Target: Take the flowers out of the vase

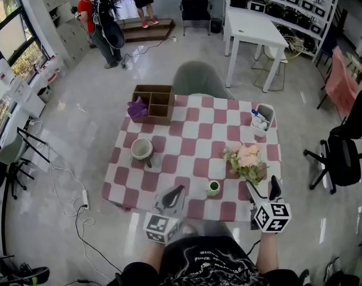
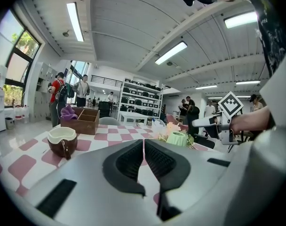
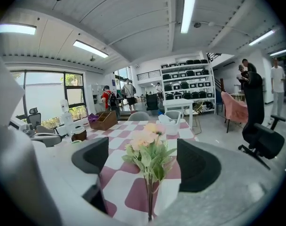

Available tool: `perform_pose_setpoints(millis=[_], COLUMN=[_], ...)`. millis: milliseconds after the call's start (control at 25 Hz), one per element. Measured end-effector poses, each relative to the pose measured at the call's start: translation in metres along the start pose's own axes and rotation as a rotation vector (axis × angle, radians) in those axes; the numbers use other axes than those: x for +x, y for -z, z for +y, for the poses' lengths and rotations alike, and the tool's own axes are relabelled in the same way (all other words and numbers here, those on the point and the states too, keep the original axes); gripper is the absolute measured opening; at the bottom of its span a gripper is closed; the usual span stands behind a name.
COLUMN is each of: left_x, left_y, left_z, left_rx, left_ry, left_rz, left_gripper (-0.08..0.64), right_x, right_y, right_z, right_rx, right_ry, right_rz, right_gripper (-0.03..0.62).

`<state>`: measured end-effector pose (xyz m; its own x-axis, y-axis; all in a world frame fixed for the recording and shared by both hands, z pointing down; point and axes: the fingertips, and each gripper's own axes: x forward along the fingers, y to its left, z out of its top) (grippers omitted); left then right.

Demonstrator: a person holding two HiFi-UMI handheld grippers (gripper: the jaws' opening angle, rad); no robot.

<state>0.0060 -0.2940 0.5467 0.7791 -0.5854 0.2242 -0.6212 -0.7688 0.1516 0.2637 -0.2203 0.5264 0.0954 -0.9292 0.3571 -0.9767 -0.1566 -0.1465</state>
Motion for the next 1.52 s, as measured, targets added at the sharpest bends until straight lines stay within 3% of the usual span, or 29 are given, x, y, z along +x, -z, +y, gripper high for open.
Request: perform_pose_setpoints(millis=[240, 520, 800, 920, 1520], left_x=[-0.008, -0.014, -0.018, -0.021, -0.031], left_y=[-0.009, -0.012, -0.020, -0.021, -0.023], left_z=[-0.005, -0.010, -0.018, -0.021, -0.030], left_rx=[0.015, 0.032, 0.041, 0.036, 0.029], left_ry=[0.009, 0.015, 0.028, 0.035, 0.044], left_rz=[-0.028, -0.043, -0.071, -0.076, -0.103], left_gripper=[0.020, 0.020, 0.020, 0.020, 0.020], right_x=[-0.018, -0.032, -0.045, -0.050, -0.058], right_y=[-0.023, -0.031, -0.030, -0.030, -0.009], right_z=[0.017, 0.036, 0.045, 0.054, 0.060], right_rx=[-0.076, -0.165, -0.191, -0.211, -0.230], right_ry=[-0.034, -0.062, -0.066, -0.102, -0.062], right_rz=[-0.112, -0.144, -0.167, -0.192, -0.172], right_gripper=[0.439, 0.431, 0.306, 0.205, 0.063])
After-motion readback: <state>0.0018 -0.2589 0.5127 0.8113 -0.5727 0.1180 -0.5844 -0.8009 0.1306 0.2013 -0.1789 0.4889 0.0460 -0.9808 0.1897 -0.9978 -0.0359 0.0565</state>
